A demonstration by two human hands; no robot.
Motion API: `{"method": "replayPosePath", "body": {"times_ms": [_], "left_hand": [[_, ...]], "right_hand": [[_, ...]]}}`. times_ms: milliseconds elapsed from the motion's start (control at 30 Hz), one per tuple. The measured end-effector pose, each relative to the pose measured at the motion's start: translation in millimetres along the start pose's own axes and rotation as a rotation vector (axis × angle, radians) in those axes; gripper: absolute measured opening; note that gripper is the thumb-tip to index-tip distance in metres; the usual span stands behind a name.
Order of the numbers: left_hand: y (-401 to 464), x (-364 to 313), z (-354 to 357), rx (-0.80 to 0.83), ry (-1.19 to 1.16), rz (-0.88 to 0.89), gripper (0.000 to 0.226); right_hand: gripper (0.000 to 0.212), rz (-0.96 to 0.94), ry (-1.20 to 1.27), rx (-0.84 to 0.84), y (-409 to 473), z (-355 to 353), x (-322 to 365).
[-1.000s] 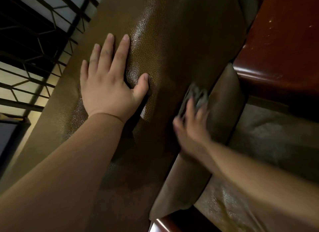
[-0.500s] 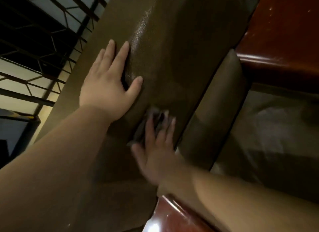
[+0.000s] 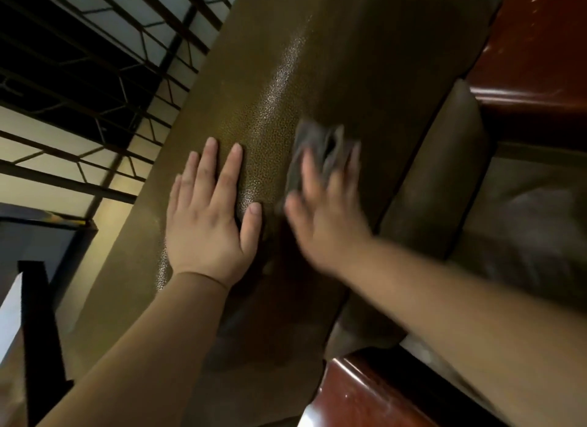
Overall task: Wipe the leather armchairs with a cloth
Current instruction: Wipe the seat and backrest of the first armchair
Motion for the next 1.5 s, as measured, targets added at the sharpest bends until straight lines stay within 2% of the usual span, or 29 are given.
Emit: {"method": "replayPosePath", "body": {"times_ms": [67,100,133,200,267,333,400,433,500,567,633,700,800,867,900,1000,1033,1067,1133,1200,1267,1400,1467,1500], "left_hand": [[0,0,1,-0.015,-0.003,0.000,0.070],[0,1,2,-0.018,-0.007,0.005,0.070],[-1,2,3,-0.023,-0.012,0.010,0.069],[-2,4,3,-0.038,-0.017,0.017,0.069],[-1,4,2,-0.046,-0.014,0.015,0.069],[-3,4,3,-0.044,-0.004,-0.002,0.067],[-6,3,2,-0.042,-0.006,-0.021,0.066],[-5,3,1,-0.050,-0.006,-0.021,0.065],[-3,3,2,-0.063,0.006,-0.011,0.064],[-2,4,3,-0.061,0.015,-0.012,0.064],[-3,5,5,-0.057,0.014,-0.011,0.064],[-6,5,3,-0.048,-0.005,-0.015,0.064],[-7,8,1,-0.035,0.001,-0.072,0.064],[-9,6,1,-0.022,-0.006,-0.129,0.066],[-9,4,0,-0.019,-0.009,-0.154,0.067],[-13,5,0,-0.012,-0.037,-0.242,0.068],[-16,4,0,-0.003,-0.049,-0.262,0.069],[-19,3,-1,0.012,-0.055,-0.268,0.070],[-33,3,-6,0.063,-0.042,-0.248,0.069],[-62,16,-15,0.139,-0.037,-0.202,0.067],[-99,40,-27,0.210,-0.045,-0.132,0.066],[-150,77,-32,0.180,-0.082,-0.046,0.065],[-155,75,-27,0.113,-0.046,-0.068,0.064],[-157,73,-26,0.088,-0.031,-0.072,0.064]], "right_hand": [[0.077,0.214,0.051,-0.107,70,-18,-22],[0.079,0.316,0.080,-0.109,84,-19,-28],[0.079,0.340,0.095,-0.110,82,-15,-25],[0.075,0.163,0.090,-0.116,35,0,3],[0.070,-0.057,0.105,-0.002,-40,21,29],[0.067,-0.162,0.057,0.123,-92,33,32],[0.065,-0.154,0.011,0.167,-82,29,24],[0.065,-0.101,0.013,0.127,-57,21,22],[0.067,0.111,0.102,0.020,8,1,16],[0.067,0.296,0.153,-0.016,49,-3,9],[0.066,0.258,0.159,-0.050,33,7,17],[0.066,0.121,0.166,-0.043,-35,24,34],[0.072,-0.012,0.089,0.163,-123,45,38],[0.073,-0.026,-0.011,0.174,-107,43,11],[0.073,0.056,-0.040,0.140,-84,35,-6],[0.072,0.475,0.016,0.124,-21,23,-52],[0.073,0.529,0.032,0.130,-24,27,-51],[0.073,0.507,0.035,0.119,-42,32,-40],[0.073,0.280,0.025,0.129,-108,47,9],[0.078,0.070,0.042,0.251,-178,56,57],[0.080,0.024,0.002,0.313,-185,56,67],[0.076,0.236,0.030,0.056,-69,33,52],[0.074,0.368,0.076,0.024,-53,34,50],[0.074,0.369,0.101,0.006,-66,39,60]]}}
Point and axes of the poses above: each hand's wrist, its own y-axis towards the middle knuckle, its own z-axis out of the palm, x = y × z, the point moved 6 cm from there along y, towards the middle knuckle, and after that the axes turned 3 degrees about -x, right-handed, at the moved point
